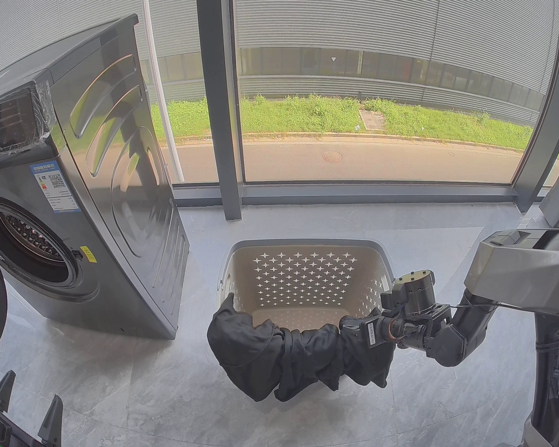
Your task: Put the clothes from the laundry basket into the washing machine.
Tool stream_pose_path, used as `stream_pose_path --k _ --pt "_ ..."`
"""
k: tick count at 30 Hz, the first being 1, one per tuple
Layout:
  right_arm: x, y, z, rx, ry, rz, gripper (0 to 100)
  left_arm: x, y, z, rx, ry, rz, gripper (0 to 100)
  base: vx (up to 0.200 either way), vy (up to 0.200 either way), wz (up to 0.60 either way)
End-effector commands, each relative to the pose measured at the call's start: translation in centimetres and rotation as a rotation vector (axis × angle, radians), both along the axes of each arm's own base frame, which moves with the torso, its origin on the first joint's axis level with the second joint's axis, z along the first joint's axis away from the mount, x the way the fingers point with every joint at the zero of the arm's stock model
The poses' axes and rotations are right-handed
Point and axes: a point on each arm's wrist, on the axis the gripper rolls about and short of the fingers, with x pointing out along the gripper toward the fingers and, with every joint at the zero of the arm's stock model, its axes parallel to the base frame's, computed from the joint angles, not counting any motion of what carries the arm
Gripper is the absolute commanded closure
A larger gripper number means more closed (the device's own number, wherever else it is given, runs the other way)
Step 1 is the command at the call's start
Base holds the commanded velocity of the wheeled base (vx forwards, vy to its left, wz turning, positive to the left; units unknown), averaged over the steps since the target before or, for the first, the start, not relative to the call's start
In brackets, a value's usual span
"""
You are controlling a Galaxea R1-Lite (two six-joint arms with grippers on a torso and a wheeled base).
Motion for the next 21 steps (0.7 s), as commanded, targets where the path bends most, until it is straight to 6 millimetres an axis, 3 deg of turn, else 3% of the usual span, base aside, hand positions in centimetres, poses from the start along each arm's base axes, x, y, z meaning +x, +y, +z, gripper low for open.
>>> stream_pose_path --k 1,3,4,21 --pt "0.02 0.02 -0.29 -0.002 0.005 0.0 0 -0.01 0.0 -0.48 0.0 -0.001 0.0 0 0.0 0.0 0.0" --pt "0.08 0.05 -0.2 -0.001 0.003 0.0 0 -0.01 0.0 -0.48 0.0 -0.001 0.0 0 0.0 0.0 0.0" --pt "0.09 0.06 -0.19 0.0 0.001 0.0 100 -0.01 0.0 -0.48 0.0 -0.001 0.0 0 0.0 0.0 0.0" --pt "0.33 0.29 0.51 0.013 -0.021 -0.001 100 -0.01 0.0 -0.48 -0.002 -0.001 0.0 0 0.0 0.0 0.0"
